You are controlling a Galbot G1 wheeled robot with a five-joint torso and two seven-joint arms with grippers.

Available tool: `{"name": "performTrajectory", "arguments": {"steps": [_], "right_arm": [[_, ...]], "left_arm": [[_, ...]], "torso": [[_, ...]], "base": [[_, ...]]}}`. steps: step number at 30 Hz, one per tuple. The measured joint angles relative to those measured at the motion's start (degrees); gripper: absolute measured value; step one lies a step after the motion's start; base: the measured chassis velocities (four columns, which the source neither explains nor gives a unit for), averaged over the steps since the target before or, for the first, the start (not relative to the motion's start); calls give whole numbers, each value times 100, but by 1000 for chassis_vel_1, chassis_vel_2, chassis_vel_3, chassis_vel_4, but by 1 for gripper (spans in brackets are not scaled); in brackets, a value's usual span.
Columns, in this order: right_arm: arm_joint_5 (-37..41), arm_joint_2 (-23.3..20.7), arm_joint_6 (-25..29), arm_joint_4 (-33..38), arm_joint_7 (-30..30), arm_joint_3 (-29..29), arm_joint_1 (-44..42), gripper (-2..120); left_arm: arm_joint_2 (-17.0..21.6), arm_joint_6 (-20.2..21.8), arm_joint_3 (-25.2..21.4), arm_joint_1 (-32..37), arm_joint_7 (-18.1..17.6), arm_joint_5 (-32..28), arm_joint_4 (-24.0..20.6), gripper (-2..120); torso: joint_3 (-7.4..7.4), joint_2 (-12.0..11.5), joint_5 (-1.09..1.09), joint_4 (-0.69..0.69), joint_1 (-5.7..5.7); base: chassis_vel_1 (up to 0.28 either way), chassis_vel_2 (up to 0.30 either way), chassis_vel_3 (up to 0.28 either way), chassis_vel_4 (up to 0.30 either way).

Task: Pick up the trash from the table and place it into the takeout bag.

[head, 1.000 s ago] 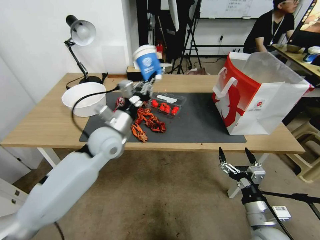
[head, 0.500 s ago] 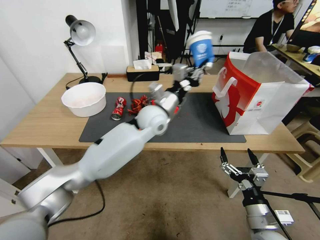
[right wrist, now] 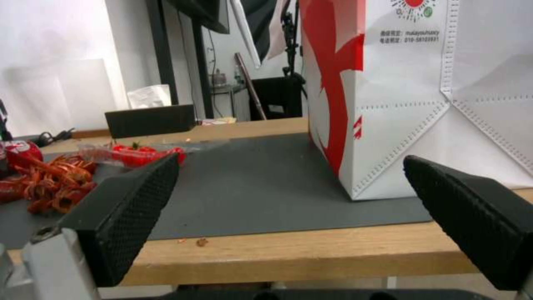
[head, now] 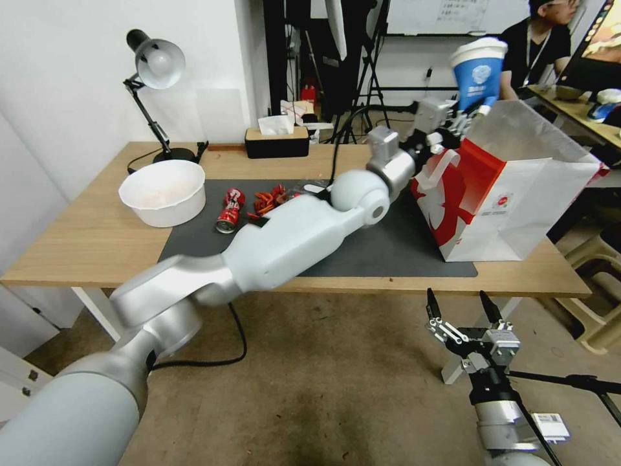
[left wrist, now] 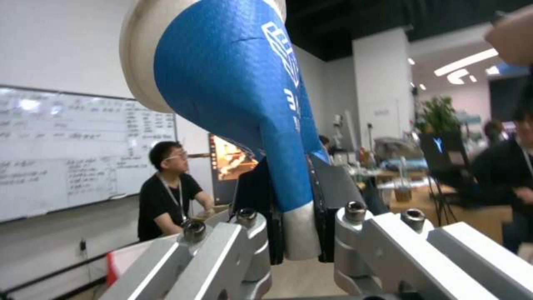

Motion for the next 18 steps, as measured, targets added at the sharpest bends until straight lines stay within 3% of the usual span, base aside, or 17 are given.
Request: {"name": "performTrajectory", "arguments": {"steps": [6, 12, 15, 18], "right_arm": [[20, -34, 0, -69, -2, -4, 44, 100], [51, -62, 0, -79, -2, -2, 60, 100], [67, -79, 0, -79, -2, 3, 68, 100], [89, -86, 0, -79, -2, 12, 71, 100]], "left_arm": [[-130, -129, 609, -486, 379, 382, 408, 9], [-215, -155, 911, -691, 423, 933, 613, 9], [-282, -174, 994, -779, 421, 1118, 735, 15], [-346, -182, 959, -813, 373, 1278, 803, 31]], "torso": [[0, 0, -1, 0, 0], [0, 0, -1, 0, 0], [0, 0, -1, 0, 0], [0, 0, 0, -1, 0]], "base": [[0, 0, 0, 0], [0, 0, 0, 0], [0, 0, 0, 0], [0, 0, 0, 0]]}}
